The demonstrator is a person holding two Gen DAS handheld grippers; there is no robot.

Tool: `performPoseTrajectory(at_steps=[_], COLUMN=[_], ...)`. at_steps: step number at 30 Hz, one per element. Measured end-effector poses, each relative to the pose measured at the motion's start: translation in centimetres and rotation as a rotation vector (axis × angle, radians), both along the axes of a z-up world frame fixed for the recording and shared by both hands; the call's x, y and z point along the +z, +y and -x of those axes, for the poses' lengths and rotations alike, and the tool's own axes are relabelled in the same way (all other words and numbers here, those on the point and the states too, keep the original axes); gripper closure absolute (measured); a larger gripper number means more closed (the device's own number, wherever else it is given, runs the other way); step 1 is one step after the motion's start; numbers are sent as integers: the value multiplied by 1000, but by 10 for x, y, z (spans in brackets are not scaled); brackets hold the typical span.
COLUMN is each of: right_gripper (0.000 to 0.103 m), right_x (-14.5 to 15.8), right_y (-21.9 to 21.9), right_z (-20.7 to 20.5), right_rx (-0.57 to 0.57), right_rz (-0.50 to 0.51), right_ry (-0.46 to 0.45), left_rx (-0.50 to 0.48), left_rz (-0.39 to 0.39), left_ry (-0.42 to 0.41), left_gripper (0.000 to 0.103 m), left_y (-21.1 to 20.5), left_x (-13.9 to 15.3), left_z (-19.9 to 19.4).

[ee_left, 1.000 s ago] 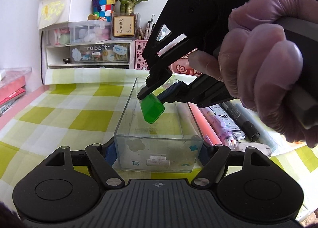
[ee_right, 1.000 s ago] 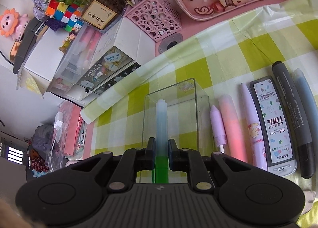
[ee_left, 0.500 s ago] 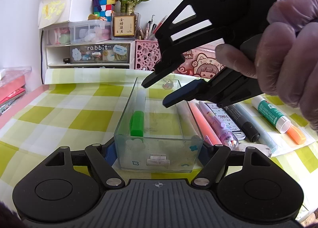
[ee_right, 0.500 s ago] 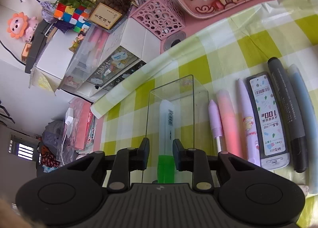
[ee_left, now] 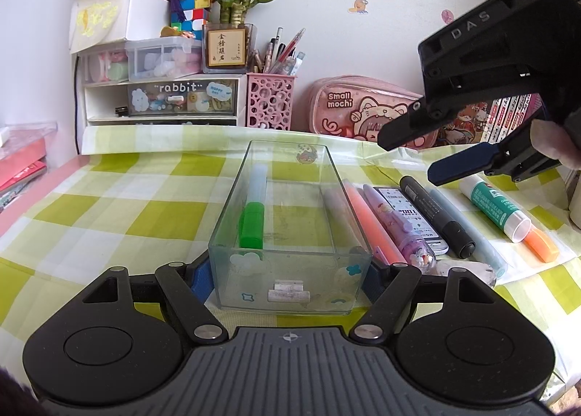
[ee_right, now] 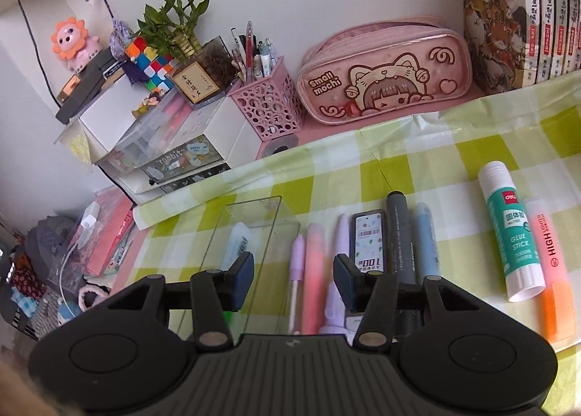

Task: Organize stationery

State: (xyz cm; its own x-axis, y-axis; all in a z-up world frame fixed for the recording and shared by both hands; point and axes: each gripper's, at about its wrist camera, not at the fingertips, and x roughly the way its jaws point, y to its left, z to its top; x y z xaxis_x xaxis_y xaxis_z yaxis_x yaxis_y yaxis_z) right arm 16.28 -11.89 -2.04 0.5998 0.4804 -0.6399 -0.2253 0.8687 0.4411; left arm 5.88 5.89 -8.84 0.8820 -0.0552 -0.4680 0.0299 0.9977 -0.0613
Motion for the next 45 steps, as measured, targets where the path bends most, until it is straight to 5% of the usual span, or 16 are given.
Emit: performPoseTrajectory(at_steps=[4,9,14,45], right_gripper=[45,63,69,73], right_x=[-7,-22,-33,-38], right_y=[3,6,9,34], right_z=[3,-2,-6,3], right_rx=[0,0,4,100], right_rz=[63,99,115,303], right_ry=[-30,-12,7,-132], left_rx=[0,0,1,1], left_rz=[0,-1,0,-1], left_ry=[0,0,0,-1], left_gripper=[28,28,28,28], left_y=[0,0,-1,-1], left_x=[0,0,0,-1], left_z=[0,0,0,1])
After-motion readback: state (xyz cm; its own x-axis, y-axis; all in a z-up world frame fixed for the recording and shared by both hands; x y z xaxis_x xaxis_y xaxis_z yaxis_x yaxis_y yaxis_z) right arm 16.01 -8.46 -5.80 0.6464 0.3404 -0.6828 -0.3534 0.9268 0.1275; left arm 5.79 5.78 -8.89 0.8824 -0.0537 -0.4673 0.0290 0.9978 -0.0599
